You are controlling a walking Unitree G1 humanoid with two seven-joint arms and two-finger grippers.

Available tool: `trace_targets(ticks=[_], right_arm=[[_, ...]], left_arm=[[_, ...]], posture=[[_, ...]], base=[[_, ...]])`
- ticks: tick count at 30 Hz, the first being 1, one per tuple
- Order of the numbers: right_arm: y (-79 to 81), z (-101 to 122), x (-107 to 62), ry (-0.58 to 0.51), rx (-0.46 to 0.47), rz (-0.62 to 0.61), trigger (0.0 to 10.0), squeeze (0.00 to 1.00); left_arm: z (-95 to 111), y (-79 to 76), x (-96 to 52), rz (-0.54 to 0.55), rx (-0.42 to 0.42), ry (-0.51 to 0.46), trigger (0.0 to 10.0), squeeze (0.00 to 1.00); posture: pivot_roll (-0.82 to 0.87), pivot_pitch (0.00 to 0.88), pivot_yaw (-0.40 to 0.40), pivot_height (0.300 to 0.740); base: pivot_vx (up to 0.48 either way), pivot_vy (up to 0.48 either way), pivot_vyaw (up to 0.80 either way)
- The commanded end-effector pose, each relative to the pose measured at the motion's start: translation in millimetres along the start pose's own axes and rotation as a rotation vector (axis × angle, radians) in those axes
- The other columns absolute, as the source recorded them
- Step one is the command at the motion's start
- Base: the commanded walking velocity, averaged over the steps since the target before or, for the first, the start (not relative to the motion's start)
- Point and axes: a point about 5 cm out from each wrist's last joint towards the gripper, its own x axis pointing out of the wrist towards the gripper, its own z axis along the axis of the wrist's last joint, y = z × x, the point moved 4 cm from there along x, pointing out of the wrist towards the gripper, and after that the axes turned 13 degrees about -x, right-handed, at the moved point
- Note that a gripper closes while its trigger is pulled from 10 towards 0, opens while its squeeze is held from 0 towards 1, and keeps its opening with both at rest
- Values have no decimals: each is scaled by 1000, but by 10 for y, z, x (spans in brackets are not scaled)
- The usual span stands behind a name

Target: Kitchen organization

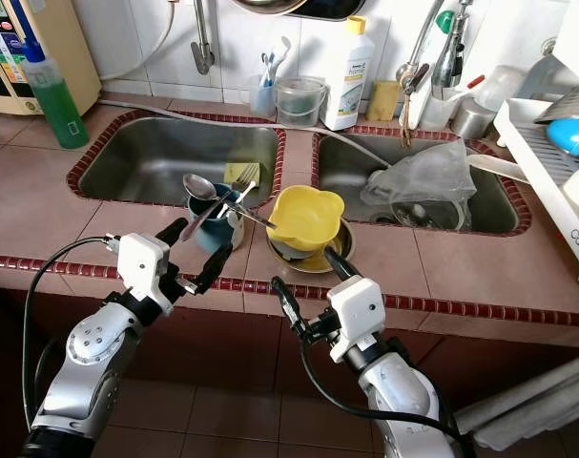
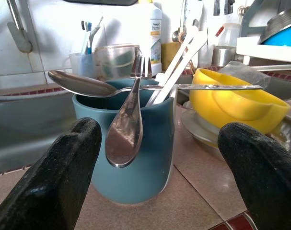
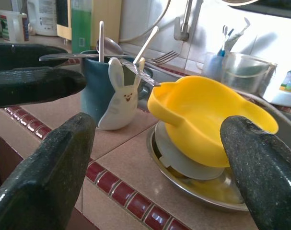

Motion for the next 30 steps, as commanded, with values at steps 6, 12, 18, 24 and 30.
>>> trace_targets(ticks=[6, 12, 18, 24, 30], right_arm=[[19, 92, 0, -23, 2, 6, 10000, 0], [19, 91, 8, -20, 2, 4, 10000, 0], [40, 92, 16, -19, 6, 5, 10000, 0], [28, 75, 8, -11, 4, 5, 10000, 0], [20, 73, 8, -8, 4, 5, 10000, 0]], left_arm=[[38, -109, 137, -40, 14, -21, 10000, 0], [74, -92, 171, -32, 20, -40, 10000, 0], [142, -8, 188, -13, 15, -66, 10000, 0], [138, 42, 168, 2, 46, -58, 10000, 0], [81, 83, 95, 9, 63, -39, 9333, 0]], posture=[[-107, 69, -7, 740], [-105, 62, -5, 740], [-102, 61, -3, 740], [-98, 63, -5, 740], [-95, 66, -10, 740]], base=[[0, 0, 0], [0, 0, 0], [0, 0, 0], [0, 0, 0], [0, 0, 0]])
